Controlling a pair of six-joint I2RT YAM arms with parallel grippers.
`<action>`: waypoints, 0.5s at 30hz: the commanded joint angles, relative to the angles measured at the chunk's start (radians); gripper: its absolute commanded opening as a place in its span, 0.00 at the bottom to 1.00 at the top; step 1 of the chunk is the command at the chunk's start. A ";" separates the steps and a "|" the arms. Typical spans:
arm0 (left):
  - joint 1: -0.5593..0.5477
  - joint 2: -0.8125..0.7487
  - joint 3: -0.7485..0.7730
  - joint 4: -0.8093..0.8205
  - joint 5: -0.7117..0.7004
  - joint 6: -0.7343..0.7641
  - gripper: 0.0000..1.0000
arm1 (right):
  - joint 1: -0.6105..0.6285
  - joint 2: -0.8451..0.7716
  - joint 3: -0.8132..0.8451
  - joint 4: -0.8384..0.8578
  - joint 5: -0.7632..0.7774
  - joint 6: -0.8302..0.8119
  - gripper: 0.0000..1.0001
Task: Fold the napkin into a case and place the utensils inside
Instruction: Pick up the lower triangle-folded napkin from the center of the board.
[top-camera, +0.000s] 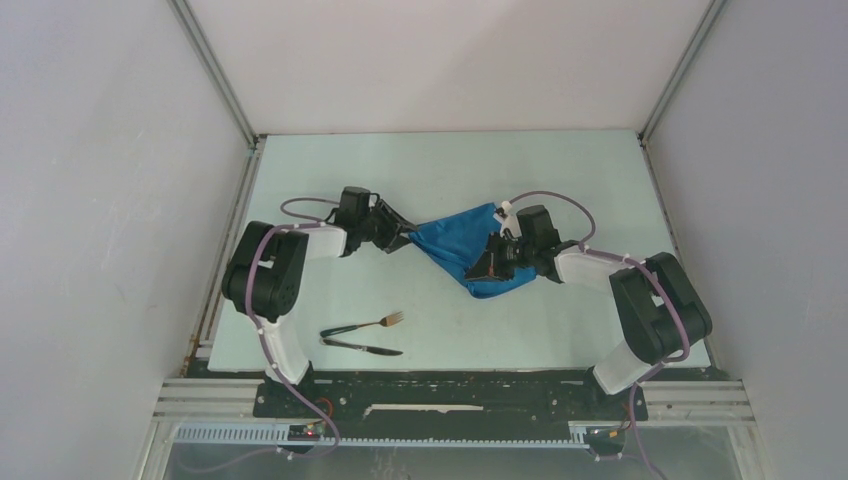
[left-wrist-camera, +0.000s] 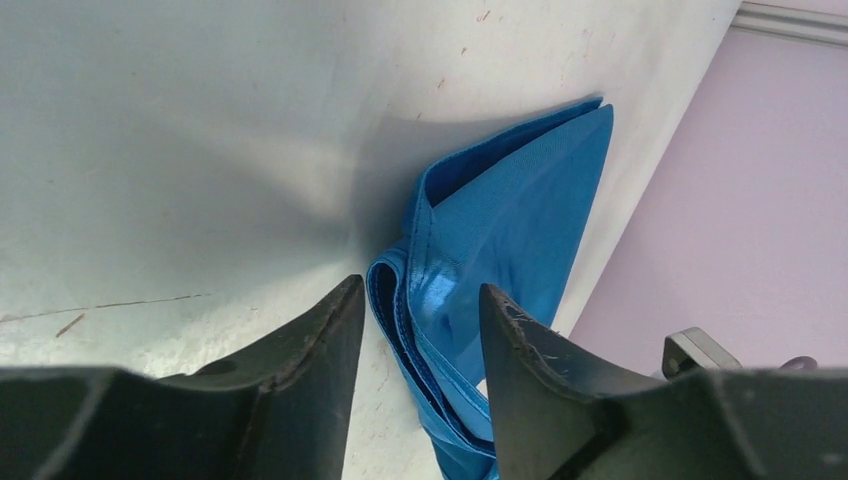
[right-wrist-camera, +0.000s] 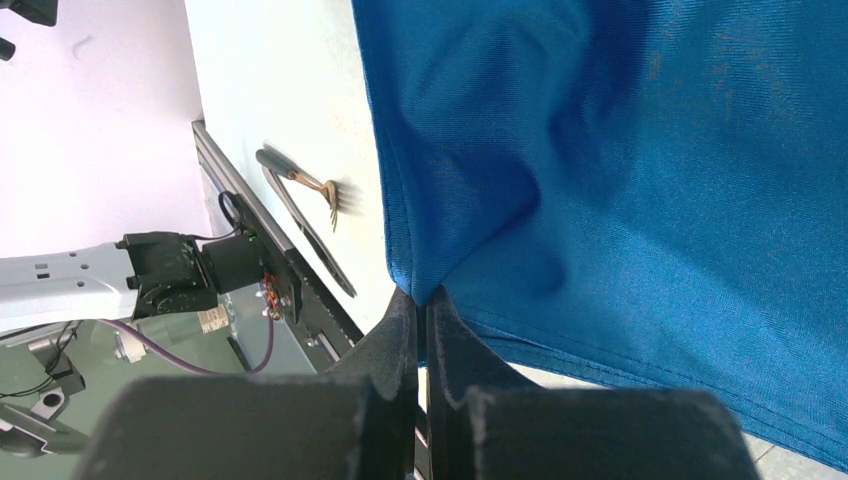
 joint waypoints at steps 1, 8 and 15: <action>-0.017 0.018 0.021 0.004 -0.013 0.014 0.48 | -0.010 -0.034 -0.004 0.038 -0.019 0.002 0.00; -0.020 0.007 0.028 -0.021 -0.024 0.026 0.44 | -0.011 -0.039 -0.004 0.036 -0.028 0.000 0.00; -0.019 0.040 0.050 -0.013 -0.025 0.025 0.39 | -0.018 -0.044 -0.005 0.023 -0.031 -0.008 0.00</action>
